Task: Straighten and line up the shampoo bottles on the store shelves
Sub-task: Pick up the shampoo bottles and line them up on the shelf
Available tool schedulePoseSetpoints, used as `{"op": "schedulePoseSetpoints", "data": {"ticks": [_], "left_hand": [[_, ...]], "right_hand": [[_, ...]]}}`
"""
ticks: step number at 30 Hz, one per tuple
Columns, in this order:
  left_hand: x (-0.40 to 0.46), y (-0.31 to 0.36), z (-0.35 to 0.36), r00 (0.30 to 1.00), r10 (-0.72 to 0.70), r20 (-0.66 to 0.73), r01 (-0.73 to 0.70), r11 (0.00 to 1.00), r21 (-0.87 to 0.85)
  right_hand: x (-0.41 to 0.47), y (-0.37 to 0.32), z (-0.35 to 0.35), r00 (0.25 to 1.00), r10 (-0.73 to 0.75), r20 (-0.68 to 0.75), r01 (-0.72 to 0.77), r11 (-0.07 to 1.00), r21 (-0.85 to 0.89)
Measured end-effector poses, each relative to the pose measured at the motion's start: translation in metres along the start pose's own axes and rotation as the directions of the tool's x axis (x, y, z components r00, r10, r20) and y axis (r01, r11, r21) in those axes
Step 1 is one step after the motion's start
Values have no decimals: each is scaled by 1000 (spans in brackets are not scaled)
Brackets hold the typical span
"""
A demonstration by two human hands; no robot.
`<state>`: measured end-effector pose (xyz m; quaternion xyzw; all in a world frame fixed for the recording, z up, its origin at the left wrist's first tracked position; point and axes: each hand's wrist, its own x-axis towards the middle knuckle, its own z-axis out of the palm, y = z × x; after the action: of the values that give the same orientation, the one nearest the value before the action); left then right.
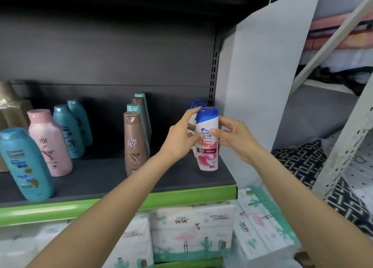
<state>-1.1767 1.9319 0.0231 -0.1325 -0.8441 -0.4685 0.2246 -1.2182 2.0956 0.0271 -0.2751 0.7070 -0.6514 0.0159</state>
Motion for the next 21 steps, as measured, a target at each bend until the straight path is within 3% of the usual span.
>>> {"op": "schedulePoseSetpoints", "data": {"ticks": [21], "left_hand": [[0,-12,25,1000,-22,-23,24,996,83]], "right_hand": [[3,30,-12,998,69,-13,-69,997,38]]}}
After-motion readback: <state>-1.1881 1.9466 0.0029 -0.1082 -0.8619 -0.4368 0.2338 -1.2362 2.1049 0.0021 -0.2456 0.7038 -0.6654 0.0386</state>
